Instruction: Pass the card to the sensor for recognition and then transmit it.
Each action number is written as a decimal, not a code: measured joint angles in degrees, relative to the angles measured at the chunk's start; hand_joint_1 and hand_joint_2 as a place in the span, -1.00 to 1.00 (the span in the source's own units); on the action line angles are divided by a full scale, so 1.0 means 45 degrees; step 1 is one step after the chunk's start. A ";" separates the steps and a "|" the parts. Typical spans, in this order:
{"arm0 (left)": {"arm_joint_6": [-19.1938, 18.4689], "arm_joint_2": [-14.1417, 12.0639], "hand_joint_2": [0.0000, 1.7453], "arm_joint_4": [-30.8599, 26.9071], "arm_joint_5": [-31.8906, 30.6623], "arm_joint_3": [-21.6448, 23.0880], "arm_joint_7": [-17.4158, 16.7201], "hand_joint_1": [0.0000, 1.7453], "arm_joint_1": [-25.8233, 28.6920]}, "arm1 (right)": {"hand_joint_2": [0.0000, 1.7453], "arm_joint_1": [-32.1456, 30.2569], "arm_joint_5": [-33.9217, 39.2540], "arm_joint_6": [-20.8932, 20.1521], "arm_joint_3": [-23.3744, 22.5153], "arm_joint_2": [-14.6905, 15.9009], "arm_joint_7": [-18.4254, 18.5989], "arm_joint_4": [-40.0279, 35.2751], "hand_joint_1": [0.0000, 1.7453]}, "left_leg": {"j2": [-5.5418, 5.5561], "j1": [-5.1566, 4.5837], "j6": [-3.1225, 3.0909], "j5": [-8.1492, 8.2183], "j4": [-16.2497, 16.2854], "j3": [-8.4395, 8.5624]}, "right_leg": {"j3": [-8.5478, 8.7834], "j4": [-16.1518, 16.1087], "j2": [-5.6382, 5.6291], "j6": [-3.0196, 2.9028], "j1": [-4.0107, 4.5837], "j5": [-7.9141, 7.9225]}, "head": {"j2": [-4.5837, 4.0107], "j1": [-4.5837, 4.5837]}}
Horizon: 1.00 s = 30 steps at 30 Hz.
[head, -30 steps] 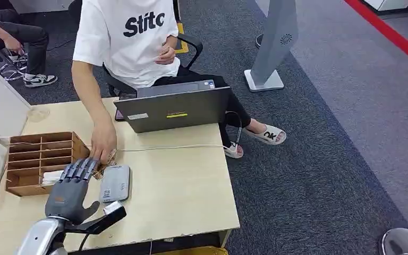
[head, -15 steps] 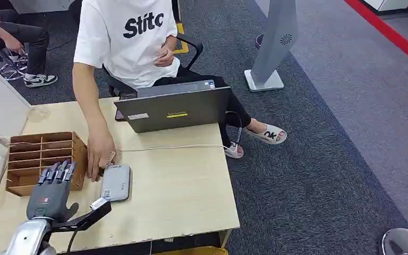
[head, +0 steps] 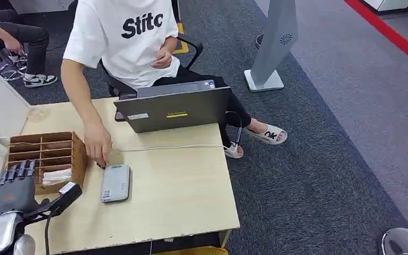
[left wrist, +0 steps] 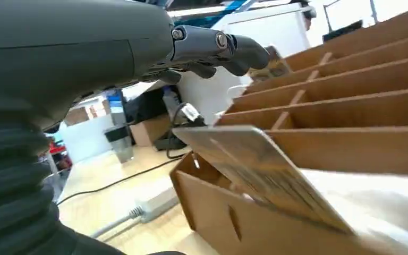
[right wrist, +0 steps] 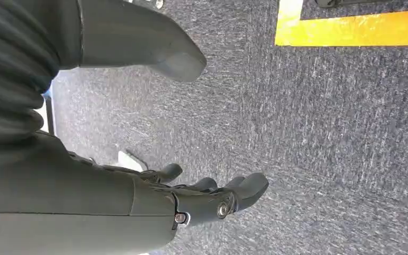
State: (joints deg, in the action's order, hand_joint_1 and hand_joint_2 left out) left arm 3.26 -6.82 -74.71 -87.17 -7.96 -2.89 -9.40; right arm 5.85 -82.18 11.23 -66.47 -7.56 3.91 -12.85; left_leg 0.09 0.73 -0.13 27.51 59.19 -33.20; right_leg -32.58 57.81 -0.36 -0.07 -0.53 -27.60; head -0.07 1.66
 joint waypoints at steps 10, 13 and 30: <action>0.0568 0.0170 1.00 0.0889 -0.0005 -0.0811 0.0277 -1.00 -0.0421 | 1.00 0.0015 -0.0141 -0.0005 0.0024 0.0000 -0.0034 0.0000 -1.00 | 0.0000 0.0000 0.0000 0.0000 0.0000 -0.0001 | 0.0000 0.0000 0.0002 0.0000 0.0000 0.0000 | 0.0000 0.0000; 0.0767 0.0243 1.00 0.0976 -0.0010 -0.0815 0.0622 -1.00 -0.0500 | 1.00 0.0016 -0.0141 -0.0005 0.0034 0.0000 -0.0097 0.0000 -1.00 | 0.0000 0.0000 0.0000 0.0000 0.0000 0.0000 | 0.0000 0.0000 0.0002 0.0000 -0.0001 0.0000 | 0.0000 0.0000; 0.0471 0.0763 1.00 0.0981 0.0058 -0.0811 0.1350 -1.00 -0.0468 | 1.00 0.0015 -0.0141 -0.0058 0.0034 0.0000 -0.0107 0.0000 -1.00 | 0.0001 0.0000 0.0000 0.0000 0.0000 -0.0001 | 0.0000 0.0000 0.0002 0.0000 0.0000 0.0000 | 0.0000 0.0000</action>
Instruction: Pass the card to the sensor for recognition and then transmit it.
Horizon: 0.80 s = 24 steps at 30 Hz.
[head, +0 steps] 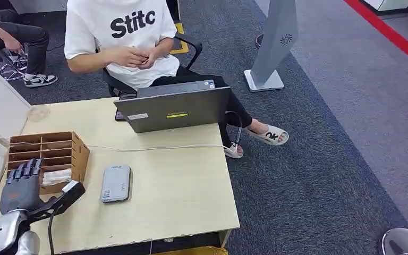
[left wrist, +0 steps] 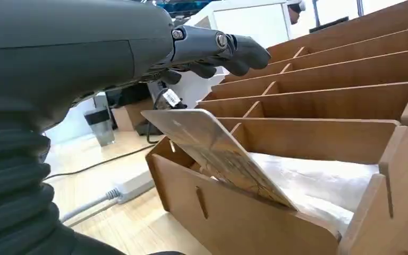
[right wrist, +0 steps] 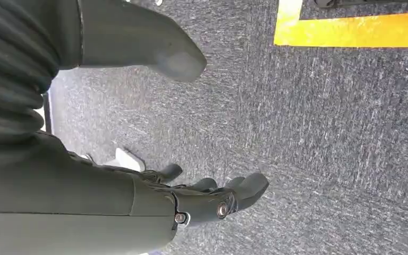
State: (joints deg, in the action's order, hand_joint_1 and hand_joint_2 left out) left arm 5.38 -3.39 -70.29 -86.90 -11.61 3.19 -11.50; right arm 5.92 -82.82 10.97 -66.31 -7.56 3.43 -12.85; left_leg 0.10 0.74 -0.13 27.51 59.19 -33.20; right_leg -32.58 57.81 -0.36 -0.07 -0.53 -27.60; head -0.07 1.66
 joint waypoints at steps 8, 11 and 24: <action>-0.0413 0.0063 1.00 -0.0185 0.0413 0.0219 0.0282 -1.00 0.0155 | 1.00 0.0000 0.0000 -0.0010 0.0000 0.0000 -0.0024 0.0000 -1.00 | -0.0001 -0.0001 0.0000 0.0000 0.0000 0.0000 | 0.0000 0.0000 0.0000 0.0000 0.0000 0.0000 | 0.0000 0.0000; -0.0539 0.0073 1.00 -0.0277 0.0525 0.0369 0.0282 -0.64 0.0231 | 1.00 0.0001 0.0000 -0.0078 0.0000 0.0000 -0.0058 0.0000 -1.00 | -0.0001 -0.0001 0.0000 0.0000 0.0000 0.0000 | 0.0000 0.0000 0.0000 0.0000 0.0000 0.0000 | 0.0000 0.0000; -0.0724 -0.0131 1.00 -0.0461 0.0913 0.0597 0.0243 1.00 0.0263 | 1.00 0.0000 -0.0049 -0.0078 0.0000 0.0000 -0.0126 0.0000 -1.00 | 0.0000 0.0000 0.0000 0.0000 0.0000 0.0001 | 0.0000 0.0000 0.0000 0.0000 0.0000 0.0000 | 0.0000 0.0000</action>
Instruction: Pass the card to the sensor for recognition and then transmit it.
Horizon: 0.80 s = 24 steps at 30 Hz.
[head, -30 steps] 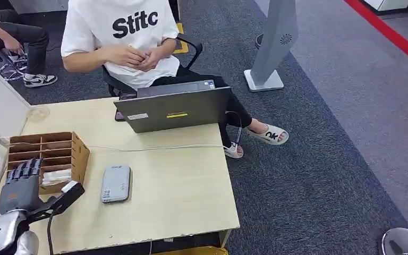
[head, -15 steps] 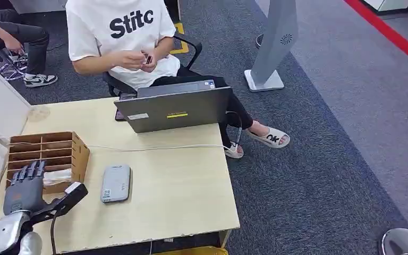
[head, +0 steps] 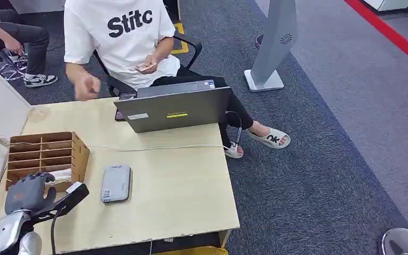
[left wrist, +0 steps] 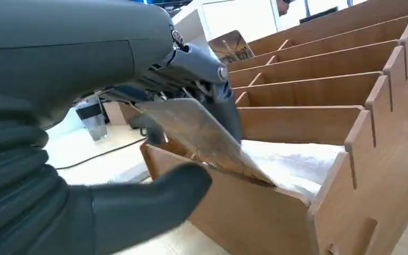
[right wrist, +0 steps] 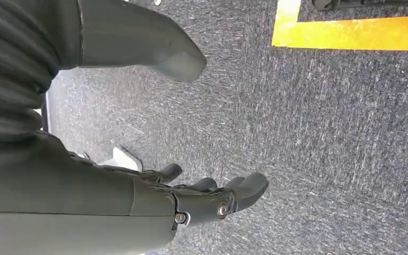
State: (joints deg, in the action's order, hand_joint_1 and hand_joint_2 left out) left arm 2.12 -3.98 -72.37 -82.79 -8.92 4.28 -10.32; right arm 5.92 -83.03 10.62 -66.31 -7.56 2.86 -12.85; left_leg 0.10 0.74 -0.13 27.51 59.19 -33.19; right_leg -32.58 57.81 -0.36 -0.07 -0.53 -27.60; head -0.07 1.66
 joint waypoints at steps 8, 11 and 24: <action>-0.0019 -0.0049 1.00 -0.0166 0.0039 0.0155 -0.0049 1.00 0.0051 | 1.00 0.0003 -0.0005 0.0024 0.0000 0.0000 0.0000 0.0000 -1.00 | 0.0001 -0.0002 0.0000 0.0000 0.0000 -0.0001 | 0.0000 0.0000 0.0001 0.0000 0.0000 0.0000 | 0.0000 0.0000; -0.0015 -0.0049 1.00 -0.0175 -0.0005 0.0189 -0.0156 0.94 0.0052 | 1.00 -0.0001 -0.0005 0.0024 0.0000 0.0000 0.0000 0.0000 -1.00 | -0.0001 -0.0002 0.0000 0.0000 0.0000 0.0000 | 0.0000 0.0000 -0.0001 0.0000 0.0000 0.0000 | 0.0000 0.0000; 0.0145 -0.0049 1.00 -0.0622 -0.0296 0.0379 -0.0311 0.94 -0.0080 | 1.00 0.0002 -0.0058 0.0039 0.0000 0.0000 0.0000 0.0000 -1.00 | -0.0001 -0.0001 0.0000 0.0000 0.0000 0.0002 | -0.0002 0.0000 -0.0001 0.0000 0.0000 0.0000 | 0.0000 0.0000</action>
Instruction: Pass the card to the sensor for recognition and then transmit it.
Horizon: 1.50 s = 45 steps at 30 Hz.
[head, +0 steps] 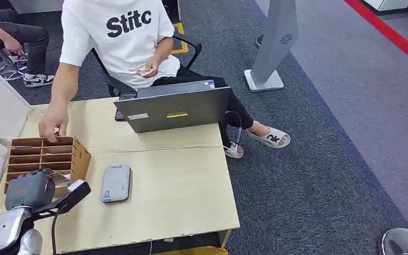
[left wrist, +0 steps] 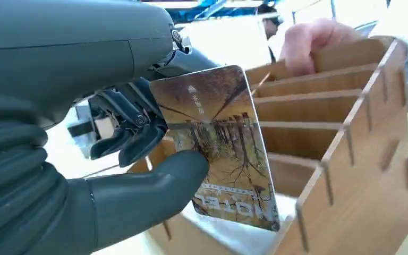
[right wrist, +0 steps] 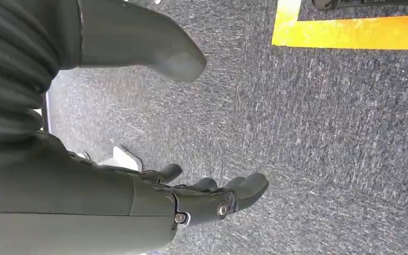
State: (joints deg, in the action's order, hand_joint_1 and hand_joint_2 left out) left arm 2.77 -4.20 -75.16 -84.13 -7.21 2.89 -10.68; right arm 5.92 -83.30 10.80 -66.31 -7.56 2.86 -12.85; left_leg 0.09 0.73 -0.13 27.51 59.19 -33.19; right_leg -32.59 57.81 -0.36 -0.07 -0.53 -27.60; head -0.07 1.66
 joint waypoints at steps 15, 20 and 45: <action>0.0000 0.0068 1.00 -0.1156 -0.0506 0.0005 -0.0569 0.98 -0.1963 | 1.00 0.0018 -0.0277 0.0092 0.0010 0.0000 -0.0053 0.0000 -1.00 | 0.0016 0.0003 0.0010 -0.0009 0.0002 -0.0008 | 0.0000 0.0002 0.0009 -0.0001 0.0001 0.0005 | 0.0000 0.0000; -0.0238 -0.0034 1.00 -0.1098 -0.0656 -0.0292 -0.0923 0.98 -0.3130 | 1.00 0.0016 -0.0442 0.0097 0.0024 0.0000 -0.0034 0.0000 -1.00 | 0.0014 0.0003 0.0009 -0.0013 0.0002 -0.0005 | 0.0001 0.0005 0.0005 -0.0004 0.0001 0.0008 | 0.0000 -0.0005; 0.0025 0.0645 1.00 -0.2338 0.2844 -0.1811 0.1376 -1.00 -0.2170 | 1.00 0.0011 -0.0414 0.0112 0.0039 0.0000 0.0010 0.0000 -1.00 | -0.0003 -0.0004 0.0010 -0.0008 0.0001 -0.0009 | -0.0001 0.0006 -0.0011 -0.0003 -0.0001 0.0005 | 0.0000 0.0000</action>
State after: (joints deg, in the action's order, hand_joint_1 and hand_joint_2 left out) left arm 2.88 -1.30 -85.69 -71.33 -15.36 9.08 -20.44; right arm 5.97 -85.16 11.30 -66.14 -7.56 2.91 -12.85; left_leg 0.08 0.72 -0.08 27.47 59.20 -33.23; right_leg -32.59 57.84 -0.41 -0.08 -0.54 -27.58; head -0.07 1.66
